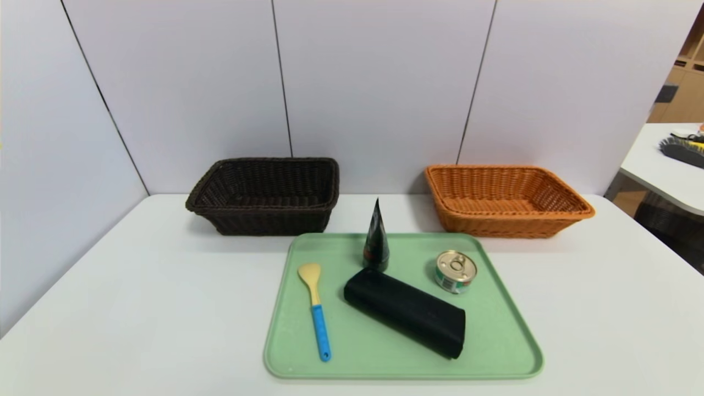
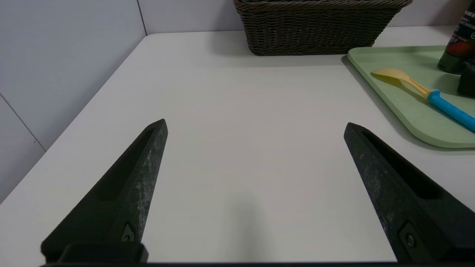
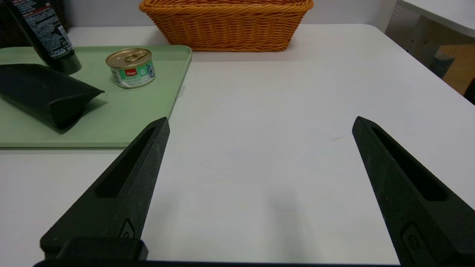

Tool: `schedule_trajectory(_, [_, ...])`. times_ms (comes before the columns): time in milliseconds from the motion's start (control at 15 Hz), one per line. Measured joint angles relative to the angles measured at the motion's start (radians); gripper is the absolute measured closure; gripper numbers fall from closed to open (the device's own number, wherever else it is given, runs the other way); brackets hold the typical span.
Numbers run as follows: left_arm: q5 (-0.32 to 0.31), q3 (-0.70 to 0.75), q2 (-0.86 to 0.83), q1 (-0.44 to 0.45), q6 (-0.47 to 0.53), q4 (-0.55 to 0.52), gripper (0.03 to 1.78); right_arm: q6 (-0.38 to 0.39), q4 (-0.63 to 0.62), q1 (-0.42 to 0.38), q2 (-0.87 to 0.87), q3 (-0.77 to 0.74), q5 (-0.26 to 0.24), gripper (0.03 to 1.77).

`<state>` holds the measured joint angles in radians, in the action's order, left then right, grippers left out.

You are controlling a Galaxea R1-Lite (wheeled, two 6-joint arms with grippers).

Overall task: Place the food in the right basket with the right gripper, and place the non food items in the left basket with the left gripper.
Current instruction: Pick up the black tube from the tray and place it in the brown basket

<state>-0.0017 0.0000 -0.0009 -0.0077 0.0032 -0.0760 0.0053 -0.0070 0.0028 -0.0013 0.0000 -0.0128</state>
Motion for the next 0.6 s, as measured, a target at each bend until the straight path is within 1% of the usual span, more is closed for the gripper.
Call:
schedule_trajectory(67, [0.0,0.0,0.0,0.0,-0.001,0.0,0.12,0.013,-0.001,0.0,0.0,0.0,0.0,0.1])
schedule_trajectory(400, [0.0,0.0,0.0,0.0,0.01,0.006,0.12,0.017,0.017,0.0,0.0,-0.011,-0.008,0.1])
schedule_trajectory(533, [-0.007,-0.03,0.002,0.0,0.015,0.039,0.12,0.015,0.044,0.0,0.004,-0.059,-0.002,0.1])
schedule_trajectory(600, [-0.009,-0.076,0.007,0.0,0.016,0.072,0.12,0.015,0.077,0.0,0.019,-0.118,0.0,0.1])
